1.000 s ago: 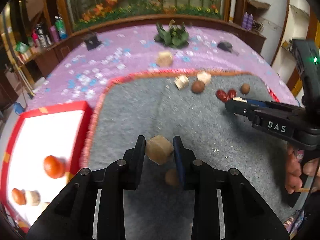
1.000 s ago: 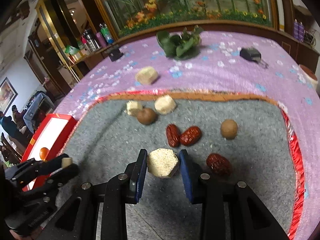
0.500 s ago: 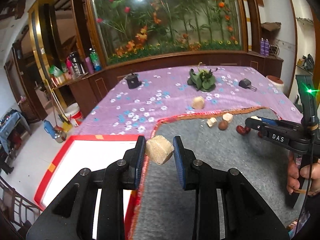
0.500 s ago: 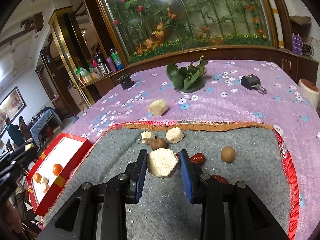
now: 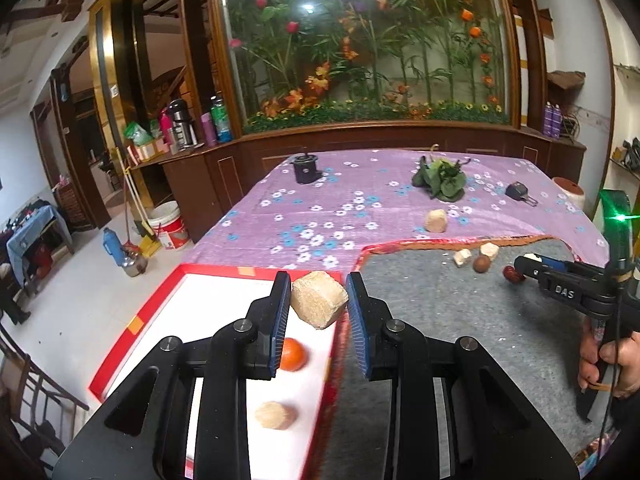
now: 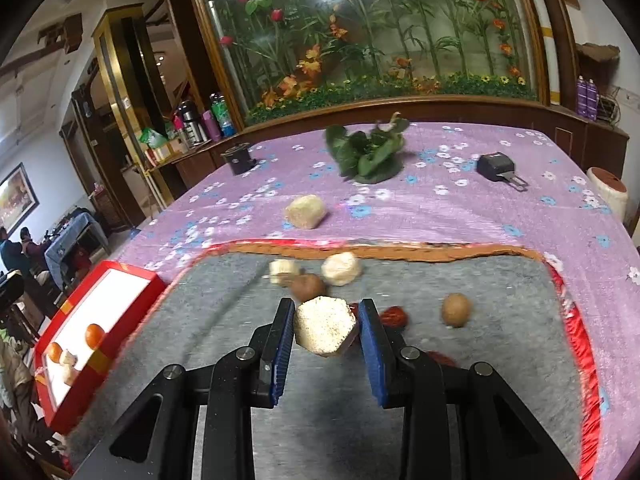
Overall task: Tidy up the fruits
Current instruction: 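Carry both held pieces into the white box and open both tools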
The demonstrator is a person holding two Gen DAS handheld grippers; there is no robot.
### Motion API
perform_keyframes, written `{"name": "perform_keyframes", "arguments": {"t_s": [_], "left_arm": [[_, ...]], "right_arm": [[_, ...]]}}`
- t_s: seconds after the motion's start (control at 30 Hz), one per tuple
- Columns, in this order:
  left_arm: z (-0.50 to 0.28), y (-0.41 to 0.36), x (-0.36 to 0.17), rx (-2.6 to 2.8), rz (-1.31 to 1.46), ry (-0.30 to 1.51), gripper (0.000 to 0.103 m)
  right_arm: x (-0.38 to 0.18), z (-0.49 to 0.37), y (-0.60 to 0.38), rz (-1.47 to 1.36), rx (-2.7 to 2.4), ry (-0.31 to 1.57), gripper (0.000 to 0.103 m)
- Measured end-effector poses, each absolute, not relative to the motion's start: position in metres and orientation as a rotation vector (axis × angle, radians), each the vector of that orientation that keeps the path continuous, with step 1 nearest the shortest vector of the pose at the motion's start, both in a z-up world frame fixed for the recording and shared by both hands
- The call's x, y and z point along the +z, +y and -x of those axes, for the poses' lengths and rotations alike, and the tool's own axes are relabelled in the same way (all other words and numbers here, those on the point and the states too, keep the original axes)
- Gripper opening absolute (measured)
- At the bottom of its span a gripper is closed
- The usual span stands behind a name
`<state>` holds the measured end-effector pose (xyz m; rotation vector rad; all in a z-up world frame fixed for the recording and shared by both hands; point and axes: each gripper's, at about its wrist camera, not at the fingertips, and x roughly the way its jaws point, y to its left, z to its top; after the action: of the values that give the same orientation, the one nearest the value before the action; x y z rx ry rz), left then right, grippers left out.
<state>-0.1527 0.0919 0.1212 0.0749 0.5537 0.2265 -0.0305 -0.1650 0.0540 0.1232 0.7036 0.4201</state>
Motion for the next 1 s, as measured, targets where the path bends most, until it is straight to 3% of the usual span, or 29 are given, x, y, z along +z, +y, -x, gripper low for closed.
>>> {"name": "perform_keyframes", "arguments": {"t_s": [0.4, 1.0], "left_arm": [[0.168, 0.143, 0.112, 0.327, -0.009, 0.563, 0.028], [0.176, 0.186, 0.091, 0.382, 0.045, 0.589, 0.028]], "right_arm": [[0.086, 0.076, -0.033, -0.097, 0.749, 0.689, 0.031], [0.062, 0.104, 0.064, -0.016, 0.882, 0.782, 0.031]]}}
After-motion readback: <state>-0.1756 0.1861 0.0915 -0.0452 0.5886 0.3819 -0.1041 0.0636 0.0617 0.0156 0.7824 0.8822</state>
